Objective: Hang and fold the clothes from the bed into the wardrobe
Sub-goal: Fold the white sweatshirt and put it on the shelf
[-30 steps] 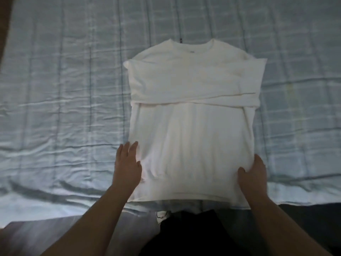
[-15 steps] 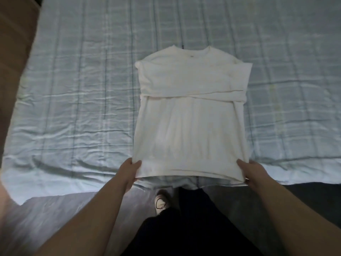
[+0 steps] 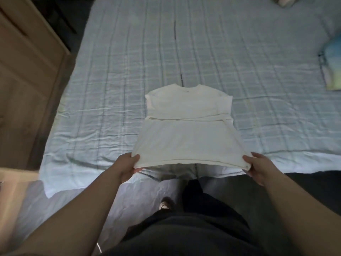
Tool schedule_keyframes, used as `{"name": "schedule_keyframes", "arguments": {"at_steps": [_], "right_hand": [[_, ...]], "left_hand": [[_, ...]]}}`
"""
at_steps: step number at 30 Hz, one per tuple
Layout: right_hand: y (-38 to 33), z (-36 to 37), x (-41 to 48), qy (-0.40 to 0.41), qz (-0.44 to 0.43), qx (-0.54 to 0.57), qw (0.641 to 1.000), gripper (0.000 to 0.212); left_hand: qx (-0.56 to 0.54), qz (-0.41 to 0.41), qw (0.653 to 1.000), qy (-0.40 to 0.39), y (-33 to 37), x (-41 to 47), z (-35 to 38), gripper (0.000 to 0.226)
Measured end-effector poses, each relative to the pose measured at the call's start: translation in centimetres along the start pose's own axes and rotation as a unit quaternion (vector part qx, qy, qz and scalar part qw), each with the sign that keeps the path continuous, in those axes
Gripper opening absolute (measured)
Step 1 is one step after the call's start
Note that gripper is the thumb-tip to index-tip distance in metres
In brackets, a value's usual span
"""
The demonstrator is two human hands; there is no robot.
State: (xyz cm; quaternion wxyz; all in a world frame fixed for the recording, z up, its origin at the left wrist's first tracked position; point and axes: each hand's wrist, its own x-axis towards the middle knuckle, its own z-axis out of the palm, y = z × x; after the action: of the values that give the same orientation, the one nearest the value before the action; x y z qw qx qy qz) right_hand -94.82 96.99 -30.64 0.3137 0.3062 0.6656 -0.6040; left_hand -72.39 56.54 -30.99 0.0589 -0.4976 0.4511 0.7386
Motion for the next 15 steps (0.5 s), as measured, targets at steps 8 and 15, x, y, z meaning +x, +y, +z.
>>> {"name": "schedule_keyframes", "arguments": {"at_steps": [8, 15], "right_hand": [[6.6, -2.4, -3.7, 0.053, 0.014, 0.073, 0.996, 0.042], [3.0, -1.3, -3.9, 0.010, -0.038, -0.006, 0.999, 0.021]], "left_hand": [[-0.074, -0.096, 0.992, -0.018, -6.1, -2.3, -2.9, 0.034], [-0.038, -0.006, 0.999, -0.007, -3.7, -1.1, -2.6, 0.034]]}}
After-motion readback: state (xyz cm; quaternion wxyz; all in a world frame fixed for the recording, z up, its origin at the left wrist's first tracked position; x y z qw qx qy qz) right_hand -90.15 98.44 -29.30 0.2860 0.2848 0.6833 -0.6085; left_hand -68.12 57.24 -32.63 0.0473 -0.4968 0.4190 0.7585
